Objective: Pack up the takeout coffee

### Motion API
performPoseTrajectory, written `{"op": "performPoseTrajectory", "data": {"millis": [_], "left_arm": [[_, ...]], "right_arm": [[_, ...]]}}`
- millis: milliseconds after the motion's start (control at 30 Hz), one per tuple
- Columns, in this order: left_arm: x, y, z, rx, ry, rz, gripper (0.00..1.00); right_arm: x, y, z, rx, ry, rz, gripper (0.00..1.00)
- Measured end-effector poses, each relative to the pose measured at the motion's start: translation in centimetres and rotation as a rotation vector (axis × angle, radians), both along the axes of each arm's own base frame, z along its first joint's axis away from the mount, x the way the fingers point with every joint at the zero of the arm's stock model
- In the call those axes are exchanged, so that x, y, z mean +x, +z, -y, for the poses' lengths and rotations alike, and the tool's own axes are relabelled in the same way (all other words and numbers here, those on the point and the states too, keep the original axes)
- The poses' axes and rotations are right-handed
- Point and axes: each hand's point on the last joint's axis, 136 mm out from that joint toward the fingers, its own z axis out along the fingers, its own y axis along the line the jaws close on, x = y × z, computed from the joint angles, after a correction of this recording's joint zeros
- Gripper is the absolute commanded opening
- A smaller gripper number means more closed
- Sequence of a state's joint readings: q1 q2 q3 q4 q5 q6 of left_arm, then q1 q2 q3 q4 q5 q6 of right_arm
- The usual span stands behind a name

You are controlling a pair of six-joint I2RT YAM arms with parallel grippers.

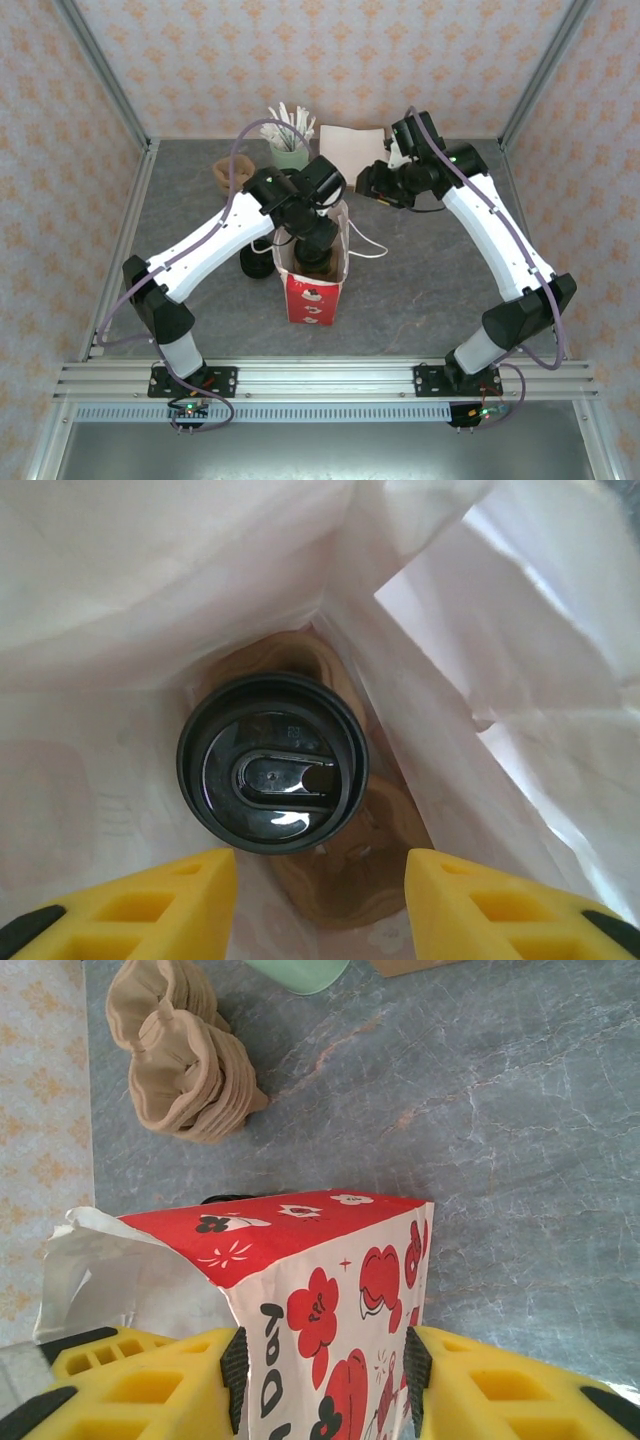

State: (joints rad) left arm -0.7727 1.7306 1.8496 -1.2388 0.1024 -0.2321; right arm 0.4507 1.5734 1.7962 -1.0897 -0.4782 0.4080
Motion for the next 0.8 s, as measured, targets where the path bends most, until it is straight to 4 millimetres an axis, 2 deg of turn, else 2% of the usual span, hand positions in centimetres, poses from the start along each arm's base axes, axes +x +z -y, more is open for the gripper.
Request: {"op": "performPoseTrajectory", "data": {"millis": [67, 267, 800], "left_arm": [[-0.1, -1.0, -0.2, 0.017, 0.012, -0.014, 0.4], [0.0, -2.9, -0.7, 0.047, 0.033, -0.028, 0.41], [2.3, -4.9, -0.1, 0.037, 0.06, -0.017, 0.38]], "right_arm": [[0.0, -0.2, 0.0, -0.003, 0.0, -0.005, 0.47], [-0.2, -1.2, 0.1, -0.011, -0.002, -0.017, 0.48], [-0.2, -1.1, 0.3, -0.011, -0.006, -0.006, 0.48]]}}
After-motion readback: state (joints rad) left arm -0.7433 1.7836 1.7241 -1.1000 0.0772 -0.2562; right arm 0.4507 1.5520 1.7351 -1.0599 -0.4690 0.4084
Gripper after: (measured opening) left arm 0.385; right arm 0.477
